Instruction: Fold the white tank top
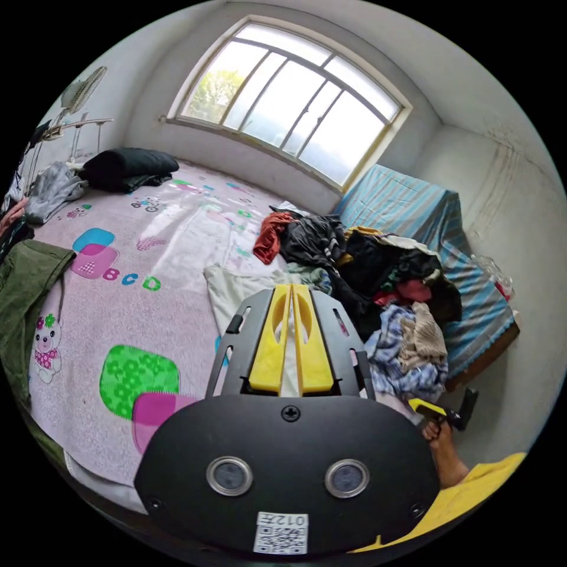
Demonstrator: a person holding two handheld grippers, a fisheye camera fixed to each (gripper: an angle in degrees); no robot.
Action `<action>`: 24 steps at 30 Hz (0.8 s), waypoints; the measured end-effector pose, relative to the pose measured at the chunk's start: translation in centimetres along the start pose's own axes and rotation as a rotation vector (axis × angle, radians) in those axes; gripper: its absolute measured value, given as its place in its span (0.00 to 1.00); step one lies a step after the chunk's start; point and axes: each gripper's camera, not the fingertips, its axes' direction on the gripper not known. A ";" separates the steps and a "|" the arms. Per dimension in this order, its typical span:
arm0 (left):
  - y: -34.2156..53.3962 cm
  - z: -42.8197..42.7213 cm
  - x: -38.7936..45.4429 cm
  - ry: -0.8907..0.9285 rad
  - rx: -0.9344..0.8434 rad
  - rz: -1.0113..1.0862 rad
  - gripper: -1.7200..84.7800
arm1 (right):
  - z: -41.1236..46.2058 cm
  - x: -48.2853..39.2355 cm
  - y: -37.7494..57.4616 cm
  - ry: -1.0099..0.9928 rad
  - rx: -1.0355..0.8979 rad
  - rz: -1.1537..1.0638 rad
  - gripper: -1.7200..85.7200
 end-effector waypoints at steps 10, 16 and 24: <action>24.9 -11.3 -5.3 0.207 -0.259 -0.260 0.07 | -0.4 8.9 1.9 -0.362 -0.215 0.234 0.10; 29.9 -8.9 -7.8 0.386 -0.271 -0.373 0.12 | -0.2 10.8 0.4 -0.418 -0.303 0.246 0.10; 30.3 -4.7 -6.8 0.549 -0.320 -0.377 0.15 | -1.4 11.7 -1.2 -0.448 -0.357 0.227 0.09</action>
